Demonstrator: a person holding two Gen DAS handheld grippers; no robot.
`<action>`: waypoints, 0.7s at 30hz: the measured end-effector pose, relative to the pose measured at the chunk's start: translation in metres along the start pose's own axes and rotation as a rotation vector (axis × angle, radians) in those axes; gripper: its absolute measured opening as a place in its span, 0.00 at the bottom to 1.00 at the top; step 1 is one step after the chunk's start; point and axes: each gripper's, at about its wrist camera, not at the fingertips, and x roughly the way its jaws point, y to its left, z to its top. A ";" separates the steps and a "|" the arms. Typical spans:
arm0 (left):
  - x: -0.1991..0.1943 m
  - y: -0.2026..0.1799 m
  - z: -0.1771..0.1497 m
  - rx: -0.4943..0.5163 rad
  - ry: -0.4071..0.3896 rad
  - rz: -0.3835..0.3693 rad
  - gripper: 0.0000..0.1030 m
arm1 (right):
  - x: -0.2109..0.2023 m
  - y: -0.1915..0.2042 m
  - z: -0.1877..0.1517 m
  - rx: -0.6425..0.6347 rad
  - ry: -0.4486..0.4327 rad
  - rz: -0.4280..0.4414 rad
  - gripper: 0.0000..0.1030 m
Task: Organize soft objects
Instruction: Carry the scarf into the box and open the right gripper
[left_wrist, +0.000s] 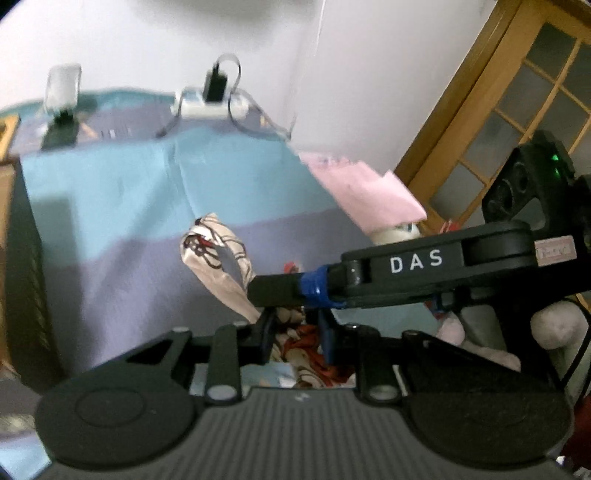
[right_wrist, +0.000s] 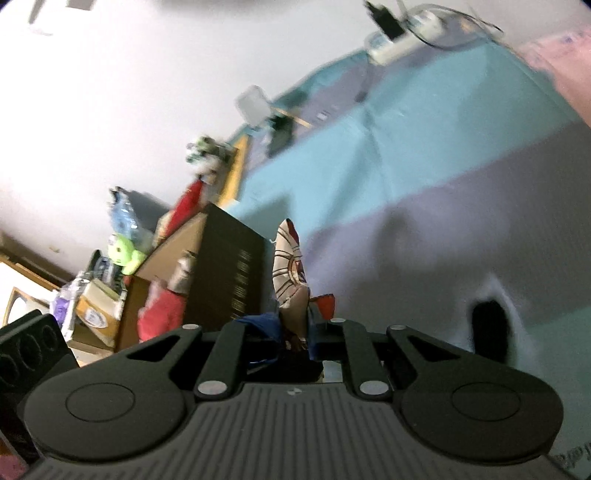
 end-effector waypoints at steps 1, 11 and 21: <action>-0.008 0.001 0.004 0.008 -0.020 0.005 0.20 | 0.001 0.006 0.004 -0.010 -0.005 0.012 0.00; -0.092 0.058 0.041 0.053 -0.178 0.086 0.20 | 0.050 0.107 0.038 -0.197 -0.040 0.100 0.00; -0.128 0.159 0.037 -0.047 -0.148 0.067 0.20 | 0.133 0.161 0.025 -0.297 0.022 -0.046 0.00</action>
